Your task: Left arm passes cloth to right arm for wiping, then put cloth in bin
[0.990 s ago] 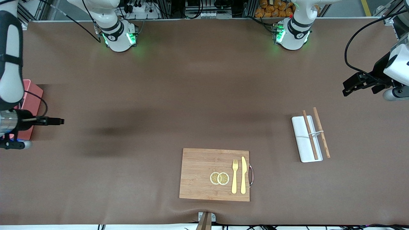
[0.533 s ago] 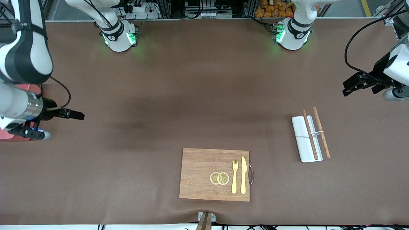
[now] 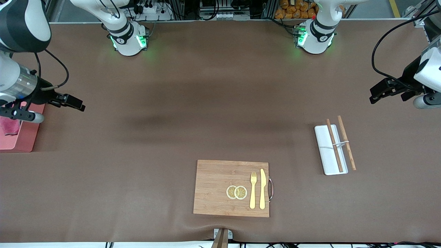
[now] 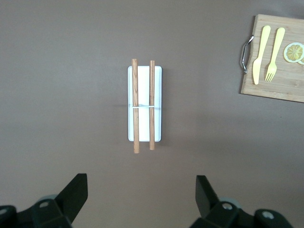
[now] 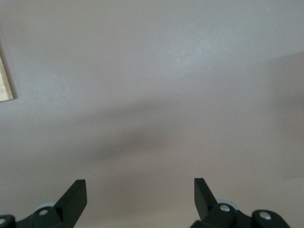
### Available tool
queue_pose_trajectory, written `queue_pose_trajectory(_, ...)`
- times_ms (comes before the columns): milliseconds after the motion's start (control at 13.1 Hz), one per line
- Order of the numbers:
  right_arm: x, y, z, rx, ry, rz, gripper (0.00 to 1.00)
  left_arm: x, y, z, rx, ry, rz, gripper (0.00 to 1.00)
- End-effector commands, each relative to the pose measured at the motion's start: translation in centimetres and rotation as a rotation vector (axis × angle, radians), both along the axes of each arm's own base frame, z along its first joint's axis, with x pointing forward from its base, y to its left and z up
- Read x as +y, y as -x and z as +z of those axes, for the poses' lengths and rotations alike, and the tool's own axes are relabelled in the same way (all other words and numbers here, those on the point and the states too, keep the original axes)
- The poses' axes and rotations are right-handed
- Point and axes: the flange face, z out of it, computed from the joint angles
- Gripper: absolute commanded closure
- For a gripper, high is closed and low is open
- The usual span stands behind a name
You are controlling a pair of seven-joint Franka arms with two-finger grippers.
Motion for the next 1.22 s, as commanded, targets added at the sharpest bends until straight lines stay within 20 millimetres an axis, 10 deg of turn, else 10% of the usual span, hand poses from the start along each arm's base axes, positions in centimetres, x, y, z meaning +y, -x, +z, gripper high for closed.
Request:
queue_pose_trajectory(0, 0.1, -0.4, 3.0, -0.065, -0.009, -0.011, 0.0, 0.1, 0.5, 0.9, -0.021, -0.01, -0.017, 0.0)
queue_pose_trajectory(533, 0.3, -1.4, 7.6, -0.137, 0.004, 0.011, 0.0, 0.0, 0.7, 1.6, -0.021, -0.009, -0.013, 0.0)
queue_pose_trajectory(1143, -0.1, -1.5, 7.3, -0.115, 0.052, 0.022, 0.0, 0.0, 0.9, 1.7, -0.008, -0.012, -0.016, 0.0)
